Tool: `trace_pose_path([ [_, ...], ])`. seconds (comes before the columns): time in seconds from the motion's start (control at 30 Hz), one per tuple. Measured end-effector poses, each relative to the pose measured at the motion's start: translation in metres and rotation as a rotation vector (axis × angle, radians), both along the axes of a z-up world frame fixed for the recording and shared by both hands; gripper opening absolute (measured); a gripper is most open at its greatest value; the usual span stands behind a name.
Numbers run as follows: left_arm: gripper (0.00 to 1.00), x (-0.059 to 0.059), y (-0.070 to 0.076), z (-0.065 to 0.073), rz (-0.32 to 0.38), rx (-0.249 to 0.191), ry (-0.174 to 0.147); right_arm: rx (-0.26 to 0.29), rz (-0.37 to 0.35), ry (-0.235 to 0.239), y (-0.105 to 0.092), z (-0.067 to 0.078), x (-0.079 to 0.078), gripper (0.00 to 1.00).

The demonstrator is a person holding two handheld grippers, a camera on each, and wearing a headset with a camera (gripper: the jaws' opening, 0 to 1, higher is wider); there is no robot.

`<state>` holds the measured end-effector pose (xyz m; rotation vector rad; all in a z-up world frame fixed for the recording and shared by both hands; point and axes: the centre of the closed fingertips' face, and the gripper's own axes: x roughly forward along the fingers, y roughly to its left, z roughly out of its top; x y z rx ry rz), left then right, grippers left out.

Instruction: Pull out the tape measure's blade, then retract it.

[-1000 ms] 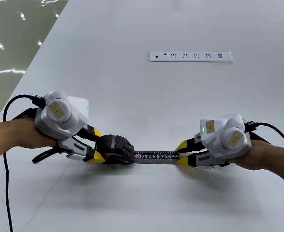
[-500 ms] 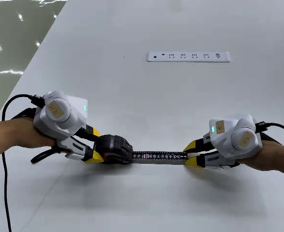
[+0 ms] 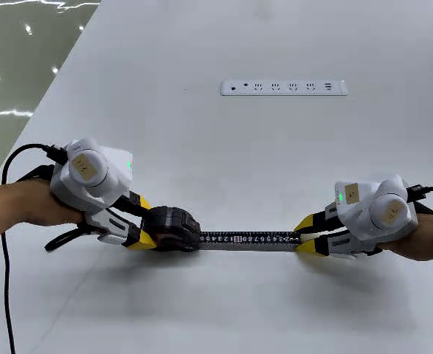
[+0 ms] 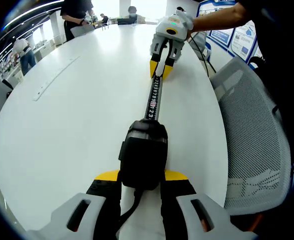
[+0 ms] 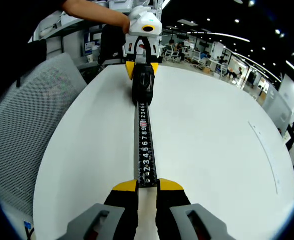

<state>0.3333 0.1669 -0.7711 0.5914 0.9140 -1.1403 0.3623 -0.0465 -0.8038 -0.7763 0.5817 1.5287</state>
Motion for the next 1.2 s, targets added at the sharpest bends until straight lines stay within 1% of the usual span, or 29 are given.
trace_pose_path([
  [0.63, 0.24, 0.0, -0.001, 0.0, -0.011, 0.015, 0.007, -0.043, -0.039, -0.004, -0.038, 0.002, 0.003, 0.09],
  [0.87, 0.24, 0.0, -0.002, 0.0, -0.013, 0.016, 0.012, -0.061, -0.055, -0.007, -0.057, 0.002, 0.005, 0.09],
  [1.03, 0.25, 0.0, -0.003, 0.0, -0.016, 0.016, 0.009, -0.067, -0.062, -0.005, -0.058, 0.001, 0.005, 0.09],
  [1.2, 0.25, 0.0, -0.004, 0.0, -0.025, 0.018, 0.002, -0.079, -0.053, -0.01, -0.058, 0.0, 0.006, 0.1],
])
